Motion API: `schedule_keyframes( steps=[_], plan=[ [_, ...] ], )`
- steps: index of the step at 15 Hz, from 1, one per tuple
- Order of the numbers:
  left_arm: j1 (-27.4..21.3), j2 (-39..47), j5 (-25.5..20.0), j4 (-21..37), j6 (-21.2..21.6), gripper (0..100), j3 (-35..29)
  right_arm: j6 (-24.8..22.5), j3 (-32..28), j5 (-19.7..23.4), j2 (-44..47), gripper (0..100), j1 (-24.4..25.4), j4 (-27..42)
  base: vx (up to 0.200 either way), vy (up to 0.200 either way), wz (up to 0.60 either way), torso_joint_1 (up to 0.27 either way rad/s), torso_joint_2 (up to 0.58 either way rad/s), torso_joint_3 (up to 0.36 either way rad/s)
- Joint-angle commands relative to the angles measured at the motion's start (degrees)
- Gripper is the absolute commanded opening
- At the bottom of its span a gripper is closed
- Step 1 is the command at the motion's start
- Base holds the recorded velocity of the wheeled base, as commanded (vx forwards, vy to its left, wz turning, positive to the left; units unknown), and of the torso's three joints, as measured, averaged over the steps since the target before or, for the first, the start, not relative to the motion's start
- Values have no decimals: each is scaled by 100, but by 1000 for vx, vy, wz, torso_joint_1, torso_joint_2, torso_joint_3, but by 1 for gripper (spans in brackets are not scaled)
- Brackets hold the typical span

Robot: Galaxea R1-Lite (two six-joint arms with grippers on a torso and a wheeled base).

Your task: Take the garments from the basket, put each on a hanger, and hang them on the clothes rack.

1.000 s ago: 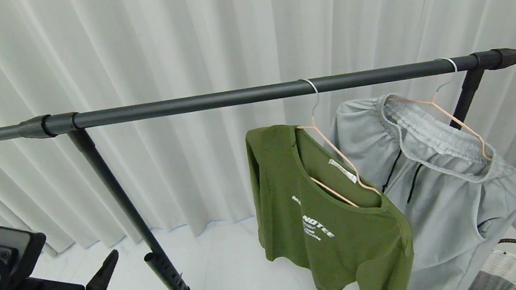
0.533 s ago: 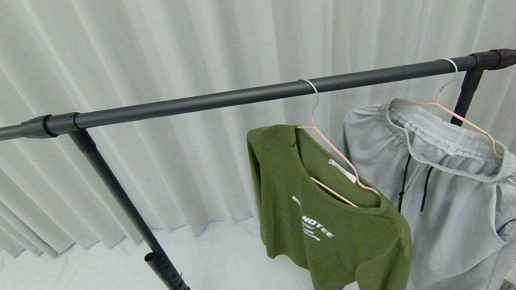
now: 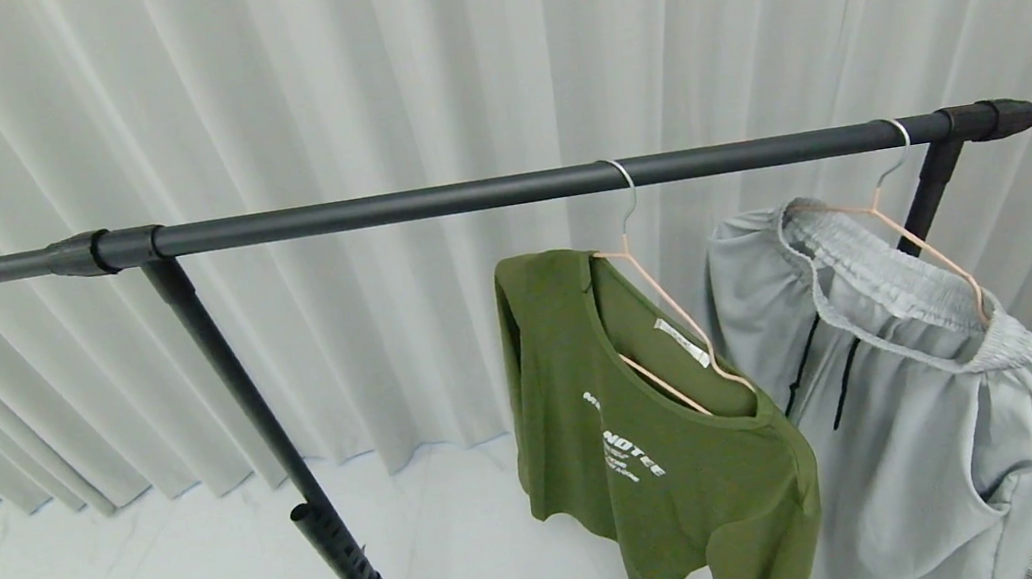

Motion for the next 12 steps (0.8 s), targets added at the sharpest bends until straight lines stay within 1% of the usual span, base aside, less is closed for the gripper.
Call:
schedule_keyframes(
  steps=[1, 3, 5, 6, 7, 8, 9, 10, 11, 12],
  plan=[
    [84, -364, -1, 11, -7, 100, 11, 11, 506, -28, -289, 100, -33, -345, 0, 0, 0, 0, 0, 0],
    [84, -364, -10, 11, -16, 100, 11, -6, 524, -133, -289, 100, -33, -354, 0, 0, 0, 0, 0, 0],
    [84, -364, -1, 11, -104, 100, 11, 108, 542, -160, -289, 100, -33, -372, 0, 0, 0, 0, 0, 0],
    [84, -373, -80, 11, -113, 100, 11, 47, 559, -168, -289, 100, -33, -416, 0, 0, 0, 0, 0, 0],
    [84, -373, -396, 11, -165, 100, 11, -6, 700, -168, -289, 100, -33, -732, 0, 0, 0, 0, 0, 0],
    [92, -364, -889, 11, -385, 100, 11, -120, 955, -116, -289, 100, -33, -1295, 0, 0, 0, 0, 0, 0],
    [92, -364, -1328, 11, -517, 100, 11, -270, 1078, 16, -289, 100, -33, -1637, 0, 0, 0, 0, 0, 0],
    [84, -373, -1609, 20, -596, 100, 11, -279, 1078, 218, -289, 100, -33, -1760, 0, 0, 0, 0, 0, 0],
    [84, -364, -1803, 38, -851, 100, 11, -279, 1078, 394, -289, 100, -33, -1796, 0, 0, 0, 0, 0, 0],
    [84, -364, -1873, 64, -1018, 100, 11, -305, 1078, 517, -315, 100, 2, -1804, 0, 0, 0, 0, 0, 0]
  ],
)
